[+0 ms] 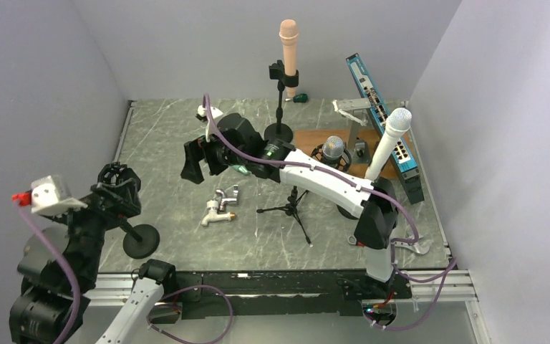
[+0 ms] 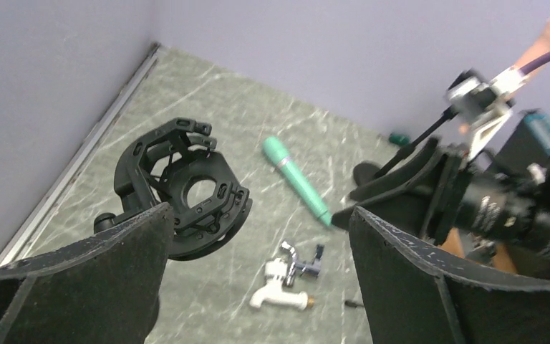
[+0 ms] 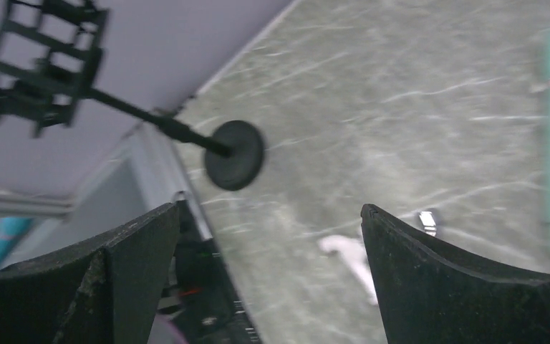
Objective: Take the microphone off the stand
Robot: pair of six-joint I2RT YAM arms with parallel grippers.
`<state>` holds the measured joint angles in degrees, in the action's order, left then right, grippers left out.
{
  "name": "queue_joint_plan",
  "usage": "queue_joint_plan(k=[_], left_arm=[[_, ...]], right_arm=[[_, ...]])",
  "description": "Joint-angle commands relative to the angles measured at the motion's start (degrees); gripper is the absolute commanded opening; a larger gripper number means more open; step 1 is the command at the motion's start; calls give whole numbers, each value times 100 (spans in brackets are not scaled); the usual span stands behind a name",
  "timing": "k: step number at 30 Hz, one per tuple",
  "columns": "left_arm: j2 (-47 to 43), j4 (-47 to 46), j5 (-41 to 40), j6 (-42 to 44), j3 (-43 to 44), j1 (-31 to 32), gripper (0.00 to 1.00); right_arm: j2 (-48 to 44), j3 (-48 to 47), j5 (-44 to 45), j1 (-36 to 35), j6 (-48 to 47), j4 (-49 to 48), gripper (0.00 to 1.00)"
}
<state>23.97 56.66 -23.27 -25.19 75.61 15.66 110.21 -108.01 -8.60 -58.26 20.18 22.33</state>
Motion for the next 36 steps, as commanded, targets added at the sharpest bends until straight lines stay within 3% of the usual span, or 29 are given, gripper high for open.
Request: queue_joint_plan(k=[1,4,8,11,21,26,36], left_arm=[[-618,-824,102,-108,-180,-2,94],[-864,-930,73,-241,-229,-2,94],[-952,-703,74,-263,-89,-2,94],[-982,-490,4,-197,67,-2,94],[-1174,-353,-217,105,156,-2,95],[-1183,-343,-165,192,197,-2,95],[-1289,-240,-288,303,305,-2,94]], right_arm=[[-373,522,-1219,-232,1638,-1737,99],[-383,862,-1291,-402,2414,-2628,94],[-14,909,-1651,-548,3554,-3733,71],[410,564,-1872,-610,3928,-3916,62],[901,46,-1602,-893,3891,-3931,55],[1199,-307,-1544,-913,3953,-3868,42],[1400,-436,-1317,-948,3937,-3794,39]])
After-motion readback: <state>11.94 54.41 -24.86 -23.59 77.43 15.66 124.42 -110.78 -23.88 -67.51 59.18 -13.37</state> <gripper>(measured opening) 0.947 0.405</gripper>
